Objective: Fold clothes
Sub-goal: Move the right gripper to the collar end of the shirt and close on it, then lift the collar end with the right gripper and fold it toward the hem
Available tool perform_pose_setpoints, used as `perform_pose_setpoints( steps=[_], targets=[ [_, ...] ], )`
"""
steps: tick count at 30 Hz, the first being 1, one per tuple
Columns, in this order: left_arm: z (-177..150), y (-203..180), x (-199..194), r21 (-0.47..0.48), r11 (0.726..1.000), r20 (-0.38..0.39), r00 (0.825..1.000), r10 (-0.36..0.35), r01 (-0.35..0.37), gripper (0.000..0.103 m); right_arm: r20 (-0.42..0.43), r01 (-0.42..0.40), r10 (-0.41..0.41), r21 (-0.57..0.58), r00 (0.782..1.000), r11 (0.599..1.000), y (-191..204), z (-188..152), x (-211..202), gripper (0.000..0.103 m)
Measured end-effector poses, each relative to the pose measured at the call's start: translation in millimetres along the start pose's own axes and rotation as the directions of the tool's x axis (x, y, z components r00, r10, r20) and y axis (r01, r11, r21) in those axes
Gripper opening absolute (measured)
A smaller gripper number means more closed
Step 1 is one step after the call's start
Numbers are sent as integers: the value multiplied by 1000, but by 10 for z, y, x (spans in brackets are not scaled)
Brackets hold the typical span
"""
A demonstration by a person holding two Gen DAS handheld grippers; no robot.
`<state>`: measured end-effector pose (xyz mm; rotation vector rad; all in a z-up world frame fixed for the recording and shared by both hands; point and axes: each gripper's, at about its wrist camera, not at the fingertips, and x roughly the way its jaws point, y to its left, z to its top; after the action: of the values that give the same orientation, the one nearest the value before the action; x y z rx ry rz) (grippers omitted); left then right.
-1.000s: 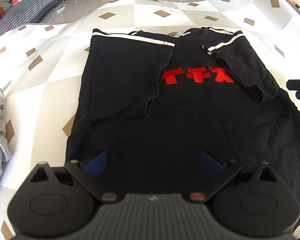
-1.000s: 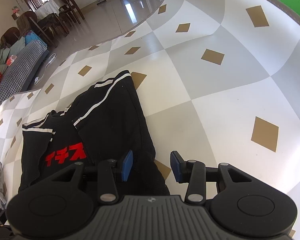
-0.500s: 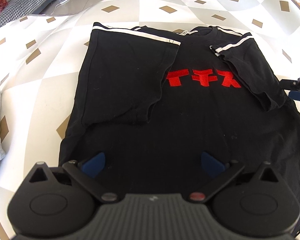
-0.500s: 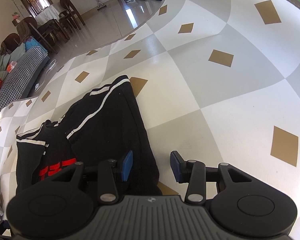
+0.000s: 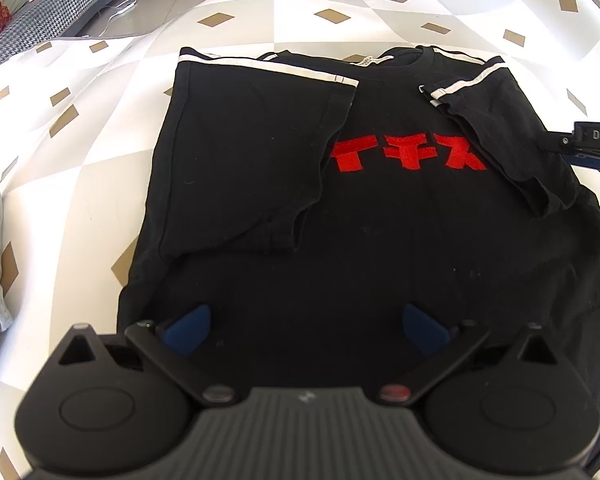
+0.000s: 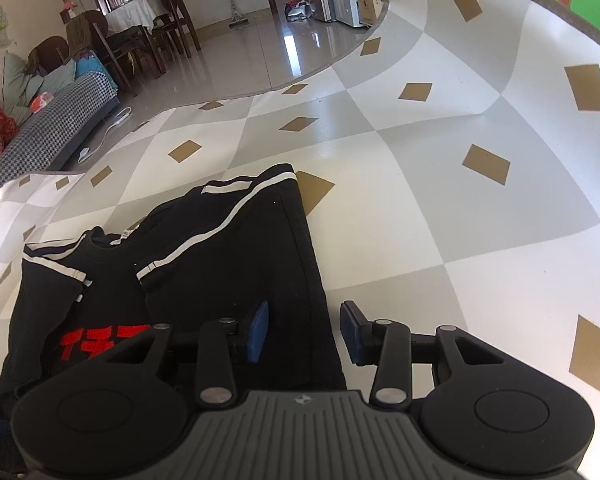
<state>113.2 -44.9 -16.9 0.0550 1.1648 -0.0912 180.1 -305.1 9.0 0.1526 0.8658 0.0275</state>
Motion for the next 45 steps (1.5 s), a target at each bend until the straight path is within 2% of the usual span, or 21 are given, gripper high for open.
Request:
perform_pose_setpoints(
  steps=[6,9,15,19,20,21,24,32,34,36,38,45],
  targets=[
    [-4,-15,8,-2,1000,-3,1000,2,-2,103,9,7,-7,-54,1000,999,80,-19,22,15],
    [-8,-20,13,-5,1000,-5,1000,2,-2,103,5,-4,4,-59,1000,998,90,-16,4,10],
    [-11,-13,16,-2,1000,-7,1000,1,-1,103,37,-30,32,-63,999,998,119,28,-92,9],
    [-10,-29,14,-4,1000,-10,1000,1,-1,103,28,-34,35,-43,999,999,76,19,-54,11],
    [-10,-28,12,-3,1000,-10,1000,1,-1,103,22,-28,29,-32,999,999,55,14,-41,13],
    [-13,-27,9,-3,1000,-11,1000,0,0,103,12,-25,25,-19,1000,1000,29,14,-22,22],
    [-20,-4,7,-8,1000,-13,1000,1,-1,103,6,-28,27,2,1000,1000,-37,7,6,29],
    [-33,94,2,-29,999,-14,1000,12,-12,103,27,-22,23,-22,999,1000,26,-2,-2,31],
    [-41,117,-2,-34,999,-14,1000,16,-17,103,30,-18,19,-29,999,999,57,-2,-7,29],
    [-52,144,-7,-38,999,-15,1000,20,-20,103,34,-14,15,-36,999,999,87,-3,-12,16],
    [-62,172,-14,-43,999,-17,1000,22,-23,103,37,-10,11,-43,999,999,118,-3,-17,11],
    [-81,227,-23,-55,998,-25,999,22,-24,103,67,5,-1,-60,998,998,247,29,-134,9]
  ],
)
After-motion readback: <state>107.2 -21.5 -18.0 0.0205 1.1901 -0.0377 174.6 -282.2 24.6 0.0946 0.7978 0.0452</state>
